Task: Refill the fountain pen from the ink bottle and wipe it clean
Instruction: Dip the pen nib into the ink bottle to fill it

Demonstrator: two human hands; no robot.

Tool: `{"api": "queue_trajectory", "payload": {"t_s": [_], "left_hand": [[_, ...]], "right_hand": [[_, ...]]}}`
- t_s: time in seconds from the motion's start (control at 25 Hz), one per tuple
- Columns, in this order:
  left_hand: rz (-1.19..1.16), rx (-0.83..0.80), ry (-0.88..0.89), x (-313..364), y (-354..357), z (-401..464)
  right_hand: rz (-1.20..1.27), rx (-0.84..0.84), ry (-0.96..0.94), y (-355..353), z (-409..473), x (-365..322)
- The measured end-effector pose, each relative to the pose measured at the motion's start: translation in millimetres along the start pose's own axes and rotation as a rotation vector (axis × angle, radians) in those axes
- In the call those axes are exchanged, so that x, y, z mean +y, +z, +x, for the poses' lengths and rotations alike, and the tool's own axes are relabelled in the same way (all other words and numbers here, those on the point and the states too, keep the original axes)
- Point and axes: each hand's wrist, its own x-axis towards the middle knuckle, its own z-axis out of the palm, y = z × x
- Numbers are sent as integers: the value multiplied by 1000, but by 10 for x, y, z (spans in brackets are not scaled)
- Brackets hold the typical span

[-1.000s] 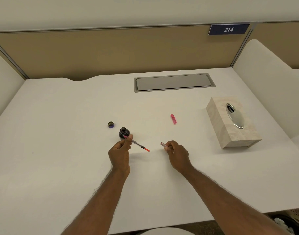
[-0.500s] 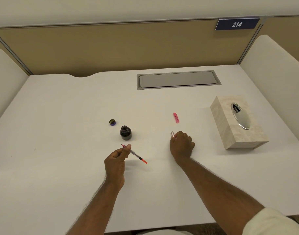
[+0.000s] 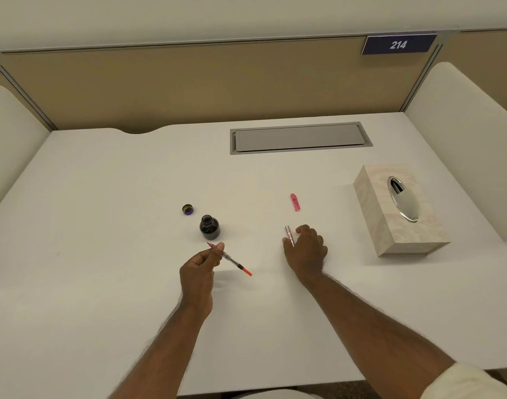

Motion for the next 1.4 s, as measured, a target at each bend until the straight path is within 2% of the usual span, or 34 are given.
{"api": "queue_trajectory", "payload": {"t_s": [0.24,0.36,0.44,0.52,0.64,0.8,0.96,1.12,1.28,1.4], "left_hand": [[-1,12,-13,-8,106,-75],[-17,34,-11,16,155,-124],[-35,49,-10,44,184,-141],[-46,57,5,70,206,-160],[-35,58,22,102,214,-170],[-30,57,32,157,190,-145],[9,38,85,277,128,-33],[155,-15,226,511,10,193],[499,-37,576,678,-222,510],[780,-76,752,711,-322,798]], "right_hand": [[42,-20,-95,-99,-63,29],[188,0,-202,-185,-142,-106],[372,-80,-306,-256,-212,-227],[518,-245,-389,-335,-306,-335],[586,-460,-406,-415,-459,-435],[622,-519,-412,-392,-529,-536],[623,-475,-415,-321,-502,-700],[637,-407,-391,-309,-423,-911],[540,-338,-396,-361,-245,-1129],[428,-321,-423,-387,-85,-1273]]}}
